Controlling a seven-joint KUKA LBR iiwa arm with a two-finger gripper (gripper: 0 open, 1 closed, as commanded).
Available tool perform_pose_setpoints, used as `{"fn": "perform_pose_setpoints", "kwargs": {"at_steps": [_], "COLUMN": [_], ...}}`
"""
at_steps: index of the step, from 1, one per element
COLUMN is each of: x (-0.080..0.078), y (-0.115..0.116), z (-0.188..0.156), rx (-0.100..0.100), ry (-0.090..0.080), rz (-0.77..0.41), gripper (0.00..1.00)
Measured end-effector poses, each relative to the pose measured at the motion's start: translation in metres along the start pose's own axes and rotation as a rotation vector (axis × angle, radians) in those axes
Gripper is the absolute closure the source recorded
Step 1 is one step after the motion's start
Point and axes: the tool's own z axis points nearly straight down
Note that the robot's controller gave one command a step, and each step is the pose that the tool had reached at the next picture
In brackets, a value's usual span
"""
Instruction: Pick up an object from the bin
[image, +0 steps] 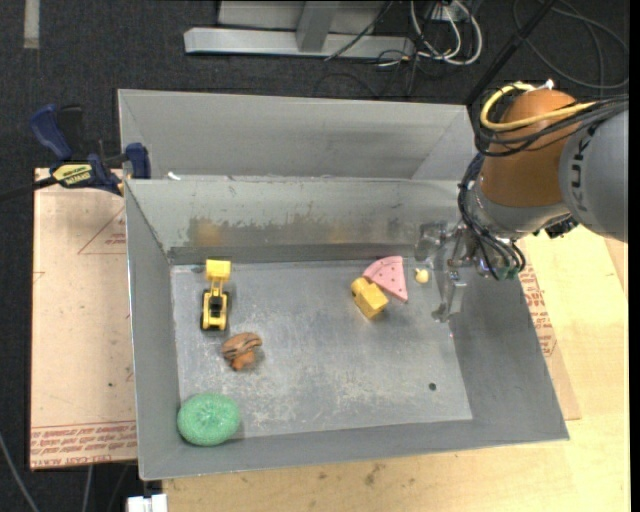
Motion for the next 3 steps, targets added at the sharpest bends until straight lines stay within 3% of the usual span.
{"fn": "perform_pose_setpoints", "kwargs": {"at_steps": [1, 2, 3], "x": [-0.001, -0.005, 0.003], "y": [0.0, 0.033, 0.07], "z": [-0.005, 0.012, 0.044], "rx": [0.001, 0.003, 0.0], "ry": [-0.007, -0.009, -0.008], "rz": [-0.001, -0.084, -0.043], "gripper": [0.0, 0.0, 0.0]}}
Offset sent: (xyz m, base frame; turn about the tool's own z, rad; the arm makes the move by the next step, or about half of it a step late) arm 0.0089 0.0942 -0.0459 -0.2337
